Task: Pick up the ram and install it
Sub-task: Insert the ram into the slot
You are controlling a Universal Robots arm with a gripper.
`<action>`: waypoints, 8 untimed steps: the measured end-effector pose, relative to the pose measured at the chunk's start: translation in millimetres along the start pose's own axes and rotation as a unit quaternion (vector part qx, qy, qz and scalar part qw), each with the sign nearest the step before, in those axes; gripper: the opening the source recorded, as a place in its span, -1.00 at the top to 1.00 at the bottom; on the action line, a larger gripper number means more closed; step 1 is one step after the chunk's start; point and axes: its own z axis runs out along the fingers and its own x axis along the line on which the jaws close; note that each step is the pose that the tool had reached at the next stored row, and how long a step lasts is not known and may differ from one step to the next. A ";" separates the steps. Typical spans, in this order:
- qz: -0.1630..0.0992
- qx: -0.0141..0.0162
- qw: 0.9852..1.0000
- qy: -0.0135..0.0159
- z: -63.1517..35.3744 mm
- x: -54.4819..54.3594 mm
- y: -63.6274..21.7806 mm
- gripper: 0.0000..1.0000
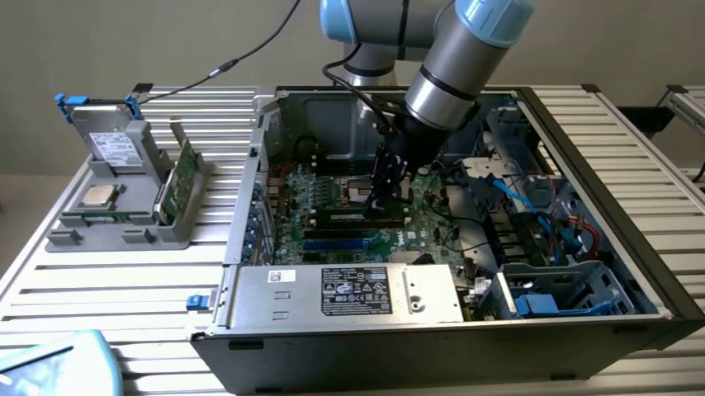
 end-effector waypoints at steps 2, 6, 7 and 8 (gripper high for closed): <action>0.000 0.000 1.000 0.000 -0.1 0.0 -0.5 0.73; 0.000 0.000 1.000 0.000 -0.3 0.1 -0.8 0.73; 0.000 0.000 1.000 0.000 -0.4 0.1 -0.9 0.73; 0.000 0.000 1.000 0.000 -0.3 0.0 -0.9 0.73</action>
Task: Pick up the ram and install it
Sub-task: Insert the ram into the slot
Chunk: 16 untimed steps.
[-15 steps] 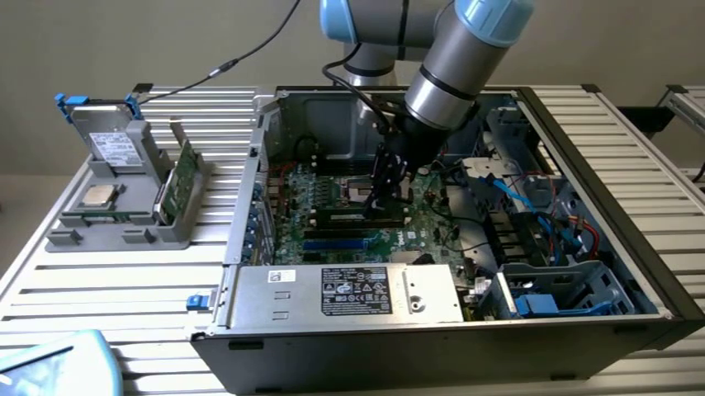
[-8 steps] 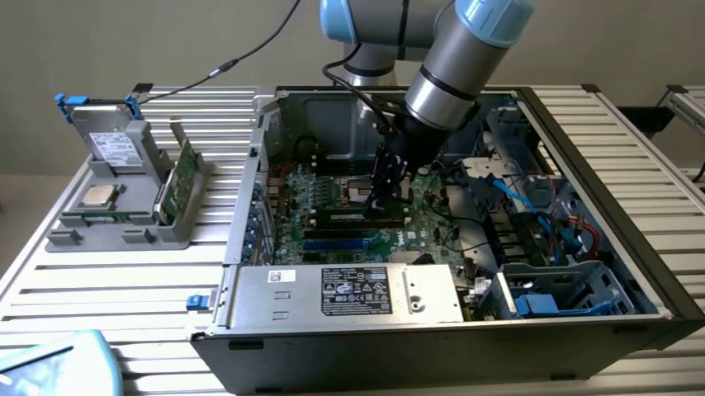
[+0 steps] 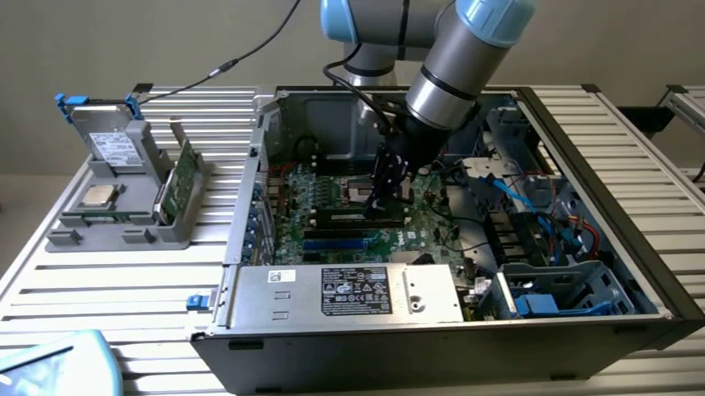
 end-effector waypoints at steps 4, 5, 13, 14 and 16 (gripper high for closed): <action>0.000 0.000 1.000 0.000 0.0 0.0 0.0 0.73; 0.000 0.000 1.000 0.000 0.0 0.0 0.0 0.73; 0.000 0.000 1.000 0.000 0.0 0.0 0.0 0.32; 0.000 0.000 1.000 0.000 0.0 0.0 0.0 0.32; 0.000 0.000 1.000 0.000 0.0 0.0 0.0 0.32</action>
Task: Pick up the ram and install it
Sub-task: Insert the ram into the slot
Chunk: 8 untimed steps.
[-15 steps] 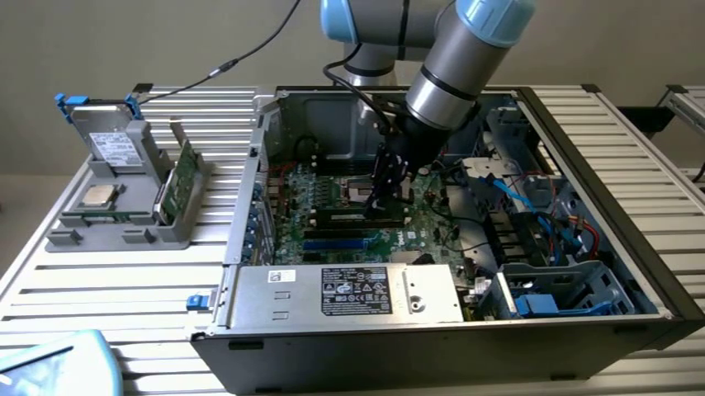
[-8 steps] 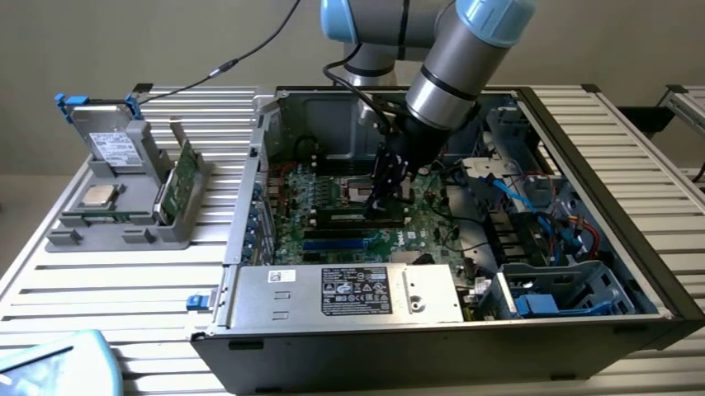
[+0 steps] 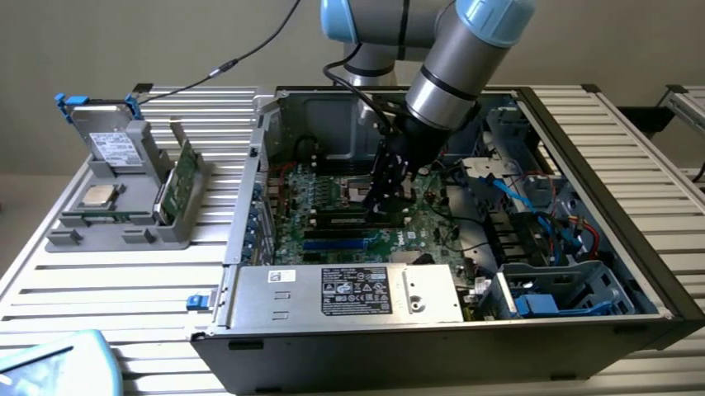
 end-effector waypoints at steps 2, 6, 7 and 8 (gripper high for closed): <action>0.000 0.000 1.000 0.000 -1.4 0.1 0.7 0.32; 0.000 0.004 1.000 0.000 -9.3 -0.5 6.4 0.32; 0.000 0.006 1.000 0.000 -9.3 -0.9 8.1 0.32; 0.001 0.010 1.000 0.000 -9.3 -1.3 9.7 0.32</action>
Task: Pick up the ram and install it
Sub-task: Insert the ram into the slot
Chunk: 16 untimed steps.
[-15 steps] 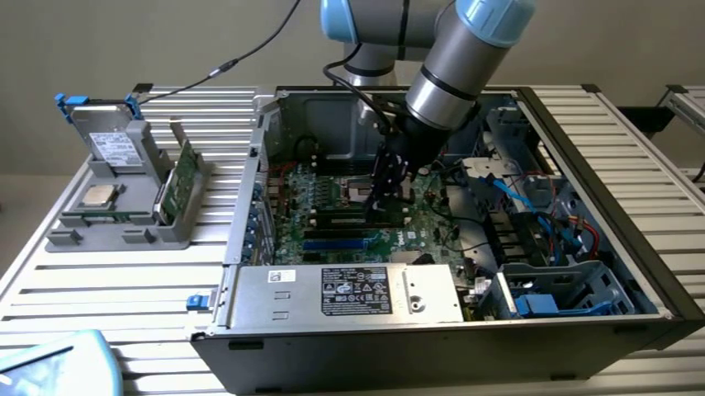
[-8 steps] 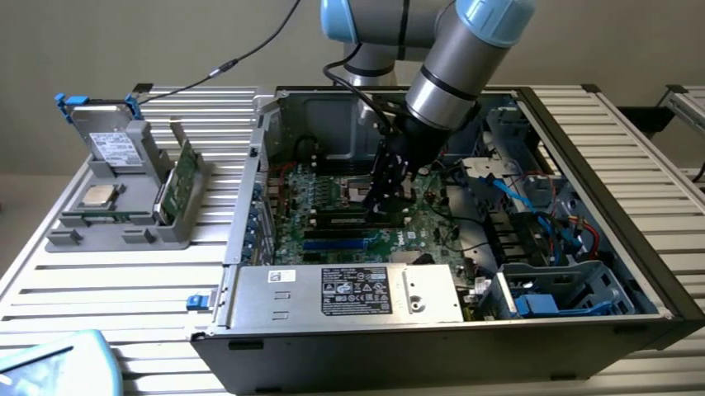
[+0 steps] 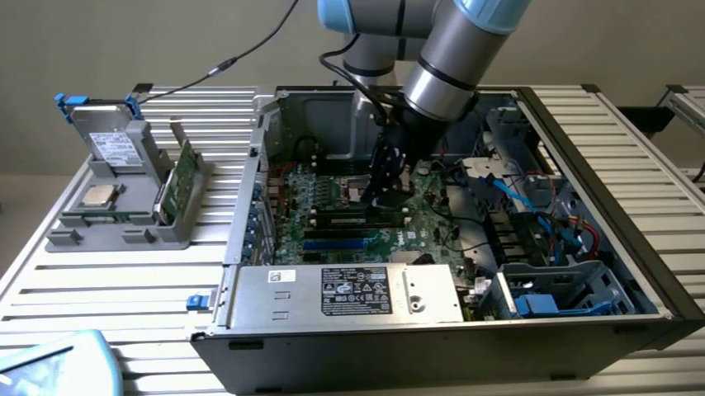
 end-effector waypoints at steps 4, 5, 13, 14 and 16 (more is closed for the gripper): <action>0.003 0.024 1.000 0.000 0.0 -1.3 4.8 0.32; 0.003 0.028 1.000 0.001 -0.1 -1.6 6.6 0.32; 0.005 0.045 0.999 0.002 -4.2 -2.9 24.2 0.32; 0.006 0.050 0.999 0.002 -4.2 -3.1 25.7 0.32; 0.008 0.065 0.998 0.004 -3.6 -3.3 28.2 0.32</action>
